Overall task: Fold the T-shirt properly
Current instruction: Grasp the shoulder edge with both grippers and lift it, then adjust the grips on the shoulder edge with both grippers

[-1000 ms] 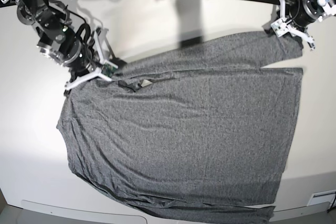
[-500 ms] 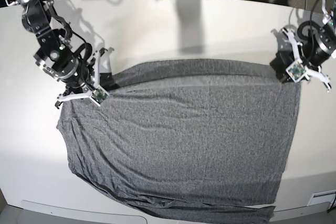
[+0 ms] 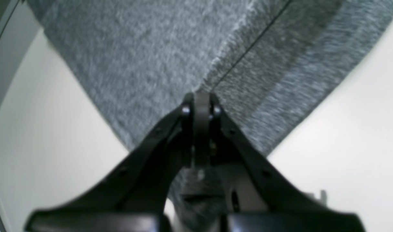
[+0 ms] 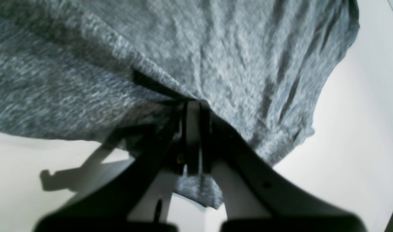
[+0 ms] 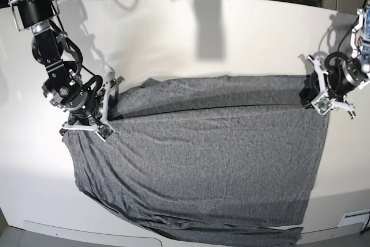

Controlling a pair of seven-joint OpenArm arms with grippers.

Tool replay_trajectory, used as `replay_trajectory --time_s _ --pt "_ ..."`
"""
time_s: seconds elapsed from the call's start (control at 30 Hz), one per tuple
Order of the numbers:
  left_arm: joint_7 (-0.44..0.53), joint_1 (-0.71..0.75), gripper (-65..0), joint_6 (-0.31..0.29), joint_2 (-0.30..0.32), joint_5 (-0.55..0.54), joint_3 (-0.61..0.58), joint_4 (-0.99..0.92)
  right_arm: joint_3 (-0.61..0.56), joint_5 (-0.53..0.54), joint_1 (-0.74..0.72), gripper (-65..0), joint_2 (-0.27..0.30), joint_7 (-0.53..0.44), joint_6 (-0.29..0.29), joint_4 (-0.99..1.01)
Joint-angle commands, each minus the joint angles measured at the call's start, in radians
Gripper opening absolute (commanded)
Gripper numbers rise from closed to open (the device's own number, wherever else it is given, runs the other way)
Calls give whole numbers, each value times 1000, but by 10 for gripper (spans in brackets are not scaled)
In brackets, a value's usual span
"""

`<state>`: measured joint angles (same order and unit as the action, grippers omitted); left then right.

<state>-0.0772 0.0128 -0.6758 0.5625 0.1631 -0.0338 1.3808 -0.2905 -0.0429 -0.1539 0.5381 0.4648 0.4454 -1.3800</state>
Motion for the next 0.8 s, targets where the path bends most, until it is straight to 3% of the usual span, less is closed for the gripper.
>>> replay_trajectory --time_s 0.0,0.33,0.63,0.67,0.77 --pt "18 -35 -650 17 20 -6 -3 -2 10 -5 -33 -650 10 -16 -13 1" --pt "23 -150 -650 21 19 -6 -40 -128 10 -5 -97 -650 -32 -61 -13 100" --pt "25 -163 -650 51 20 30 -40 -131 10 2 -126 -650 -64 -73 -13 113" --pt "24 -163 -646 52 20 31 -40 -131 10 2 -128 -628 -63 -72 -13 113" --pt "18 -164 -452 120 20 30 -40 -131 10 3 -140 -426 -62 -78 -16 113"
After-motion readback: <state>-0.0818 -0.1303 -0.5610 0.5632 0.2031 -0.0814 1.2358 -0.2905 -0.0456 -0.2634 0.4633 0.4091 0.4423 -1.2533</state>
